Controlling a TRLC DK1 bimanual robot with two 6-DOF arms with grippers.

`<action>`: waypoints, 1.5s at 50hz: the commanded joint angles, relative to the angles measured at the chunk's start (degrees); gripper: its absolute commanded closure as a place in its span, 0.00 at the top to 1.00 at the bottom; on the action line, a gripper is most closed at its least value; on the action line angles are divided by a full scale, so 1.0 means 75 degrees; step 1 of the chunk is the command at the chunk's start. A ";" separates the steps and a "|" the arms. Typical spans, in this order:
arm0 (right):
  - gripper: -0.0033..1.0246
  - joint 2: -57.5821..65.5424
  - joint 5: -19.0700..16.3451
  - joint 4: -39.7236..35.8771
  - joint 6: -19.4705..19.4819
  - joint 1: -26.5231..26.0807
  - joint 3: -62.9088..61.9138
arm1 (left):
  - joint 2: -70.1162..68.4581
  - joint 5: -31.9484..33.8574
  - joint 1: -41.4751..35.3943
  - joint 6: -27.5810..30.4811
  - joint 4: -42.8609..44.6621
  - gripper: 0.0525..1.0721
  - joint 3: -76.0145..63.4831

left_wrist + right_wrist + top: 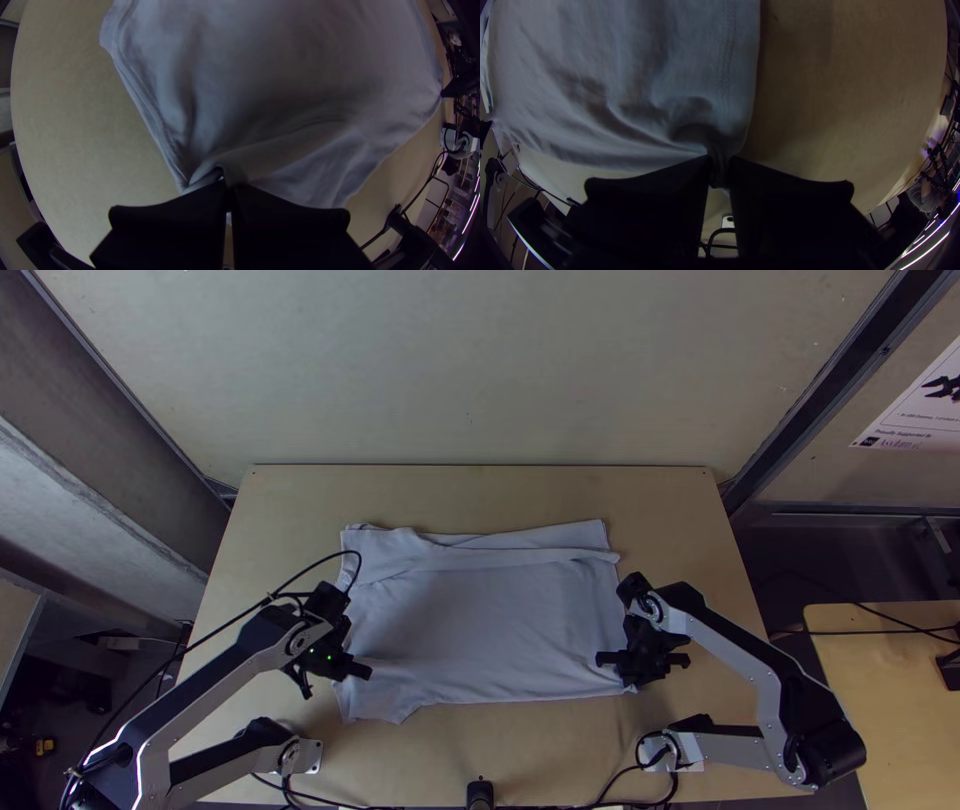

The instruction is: Fold the t-shirt

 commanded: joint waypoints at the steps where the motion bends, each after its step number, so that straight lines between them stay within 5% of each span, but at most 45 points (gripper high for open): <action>1: 0.03 -0.0217 0.0090 -0.0268 -0.0072 -0.0064 0.0315 | -0.0305 -0.0038 0.0234 0.0385 -0.0049 0.03 0.0301; 32: 0.03 -0.0756 0.0559 0.0096 0.0069 -0.1049 0.1886 | -0.0727 -0.0038 0.1792 0.1791 0.0115 0.03 0.0898; 75: 0.03 0.2115 0.1063 0.0881 0.0151 -0.0990 0.5062 | 0.1757 0.0548 0.2601 0.3057 0.1170 0.03 0.3242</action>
